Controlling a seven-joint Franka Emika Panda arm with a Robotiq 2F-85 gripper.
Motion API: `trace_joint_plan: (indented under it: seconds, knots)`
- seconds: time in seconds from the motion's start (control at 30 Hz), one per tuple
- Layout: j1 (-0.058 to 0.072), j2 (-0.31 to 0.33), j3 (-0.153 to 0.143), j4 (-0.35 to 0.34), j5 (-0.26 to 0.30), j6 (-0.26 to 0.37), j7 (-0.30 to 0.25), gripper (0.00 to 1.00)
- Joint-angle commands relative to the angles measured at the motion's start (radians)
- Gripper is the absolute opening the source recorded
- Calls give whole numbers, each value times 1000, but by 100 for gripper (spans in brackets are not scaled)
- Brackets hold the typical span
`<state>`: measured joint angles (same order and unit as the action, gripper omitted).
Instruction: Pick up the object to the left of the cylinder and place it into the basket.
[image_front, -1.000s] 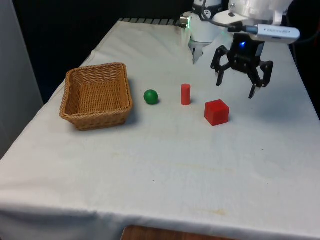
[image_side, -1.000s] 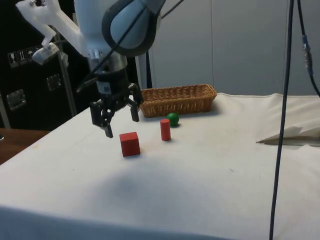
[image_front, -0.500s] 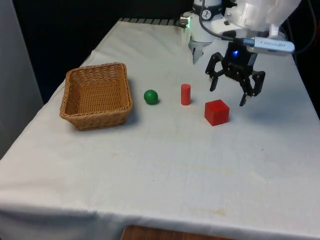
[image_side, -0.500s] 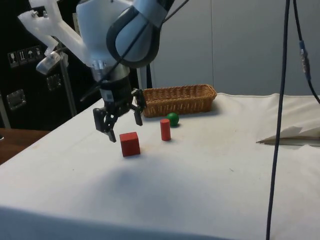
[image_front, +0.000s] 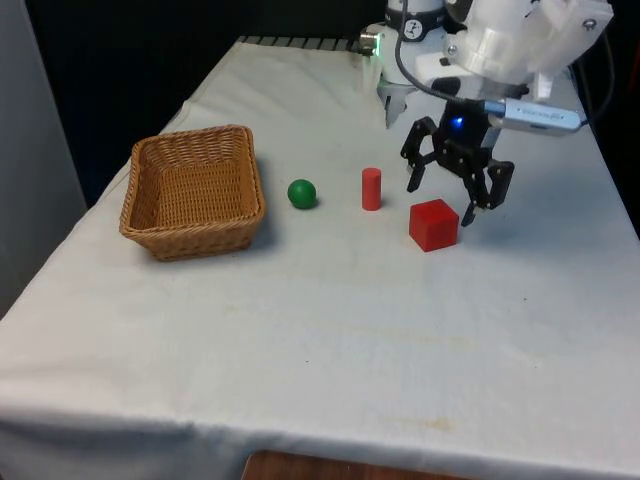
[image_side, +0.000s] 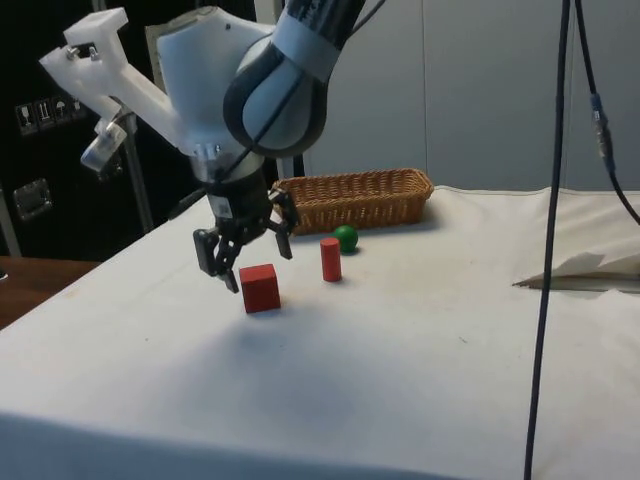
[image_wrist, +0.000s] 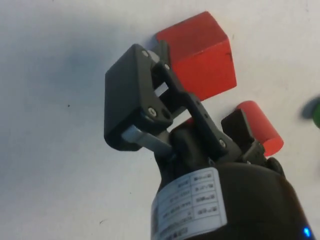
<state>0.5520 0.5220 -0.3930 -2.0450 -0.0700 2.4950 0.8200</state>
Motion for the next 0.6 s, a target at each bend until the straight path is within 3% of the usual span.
trace_joint_plan:
  seconds: [0.0, 0.27, 0.53, 0.57]
  knots:
    - [2, 10, -6, 3, -4, 18, 12, 100]
    - [-2, 32, -10, 10, 0, 30, 30, 100]
    - [-5, 55, -14, 9, 3, 88, 58, 100]
    - [-5, 52, -14, 12, 0, 68, 55, 100]
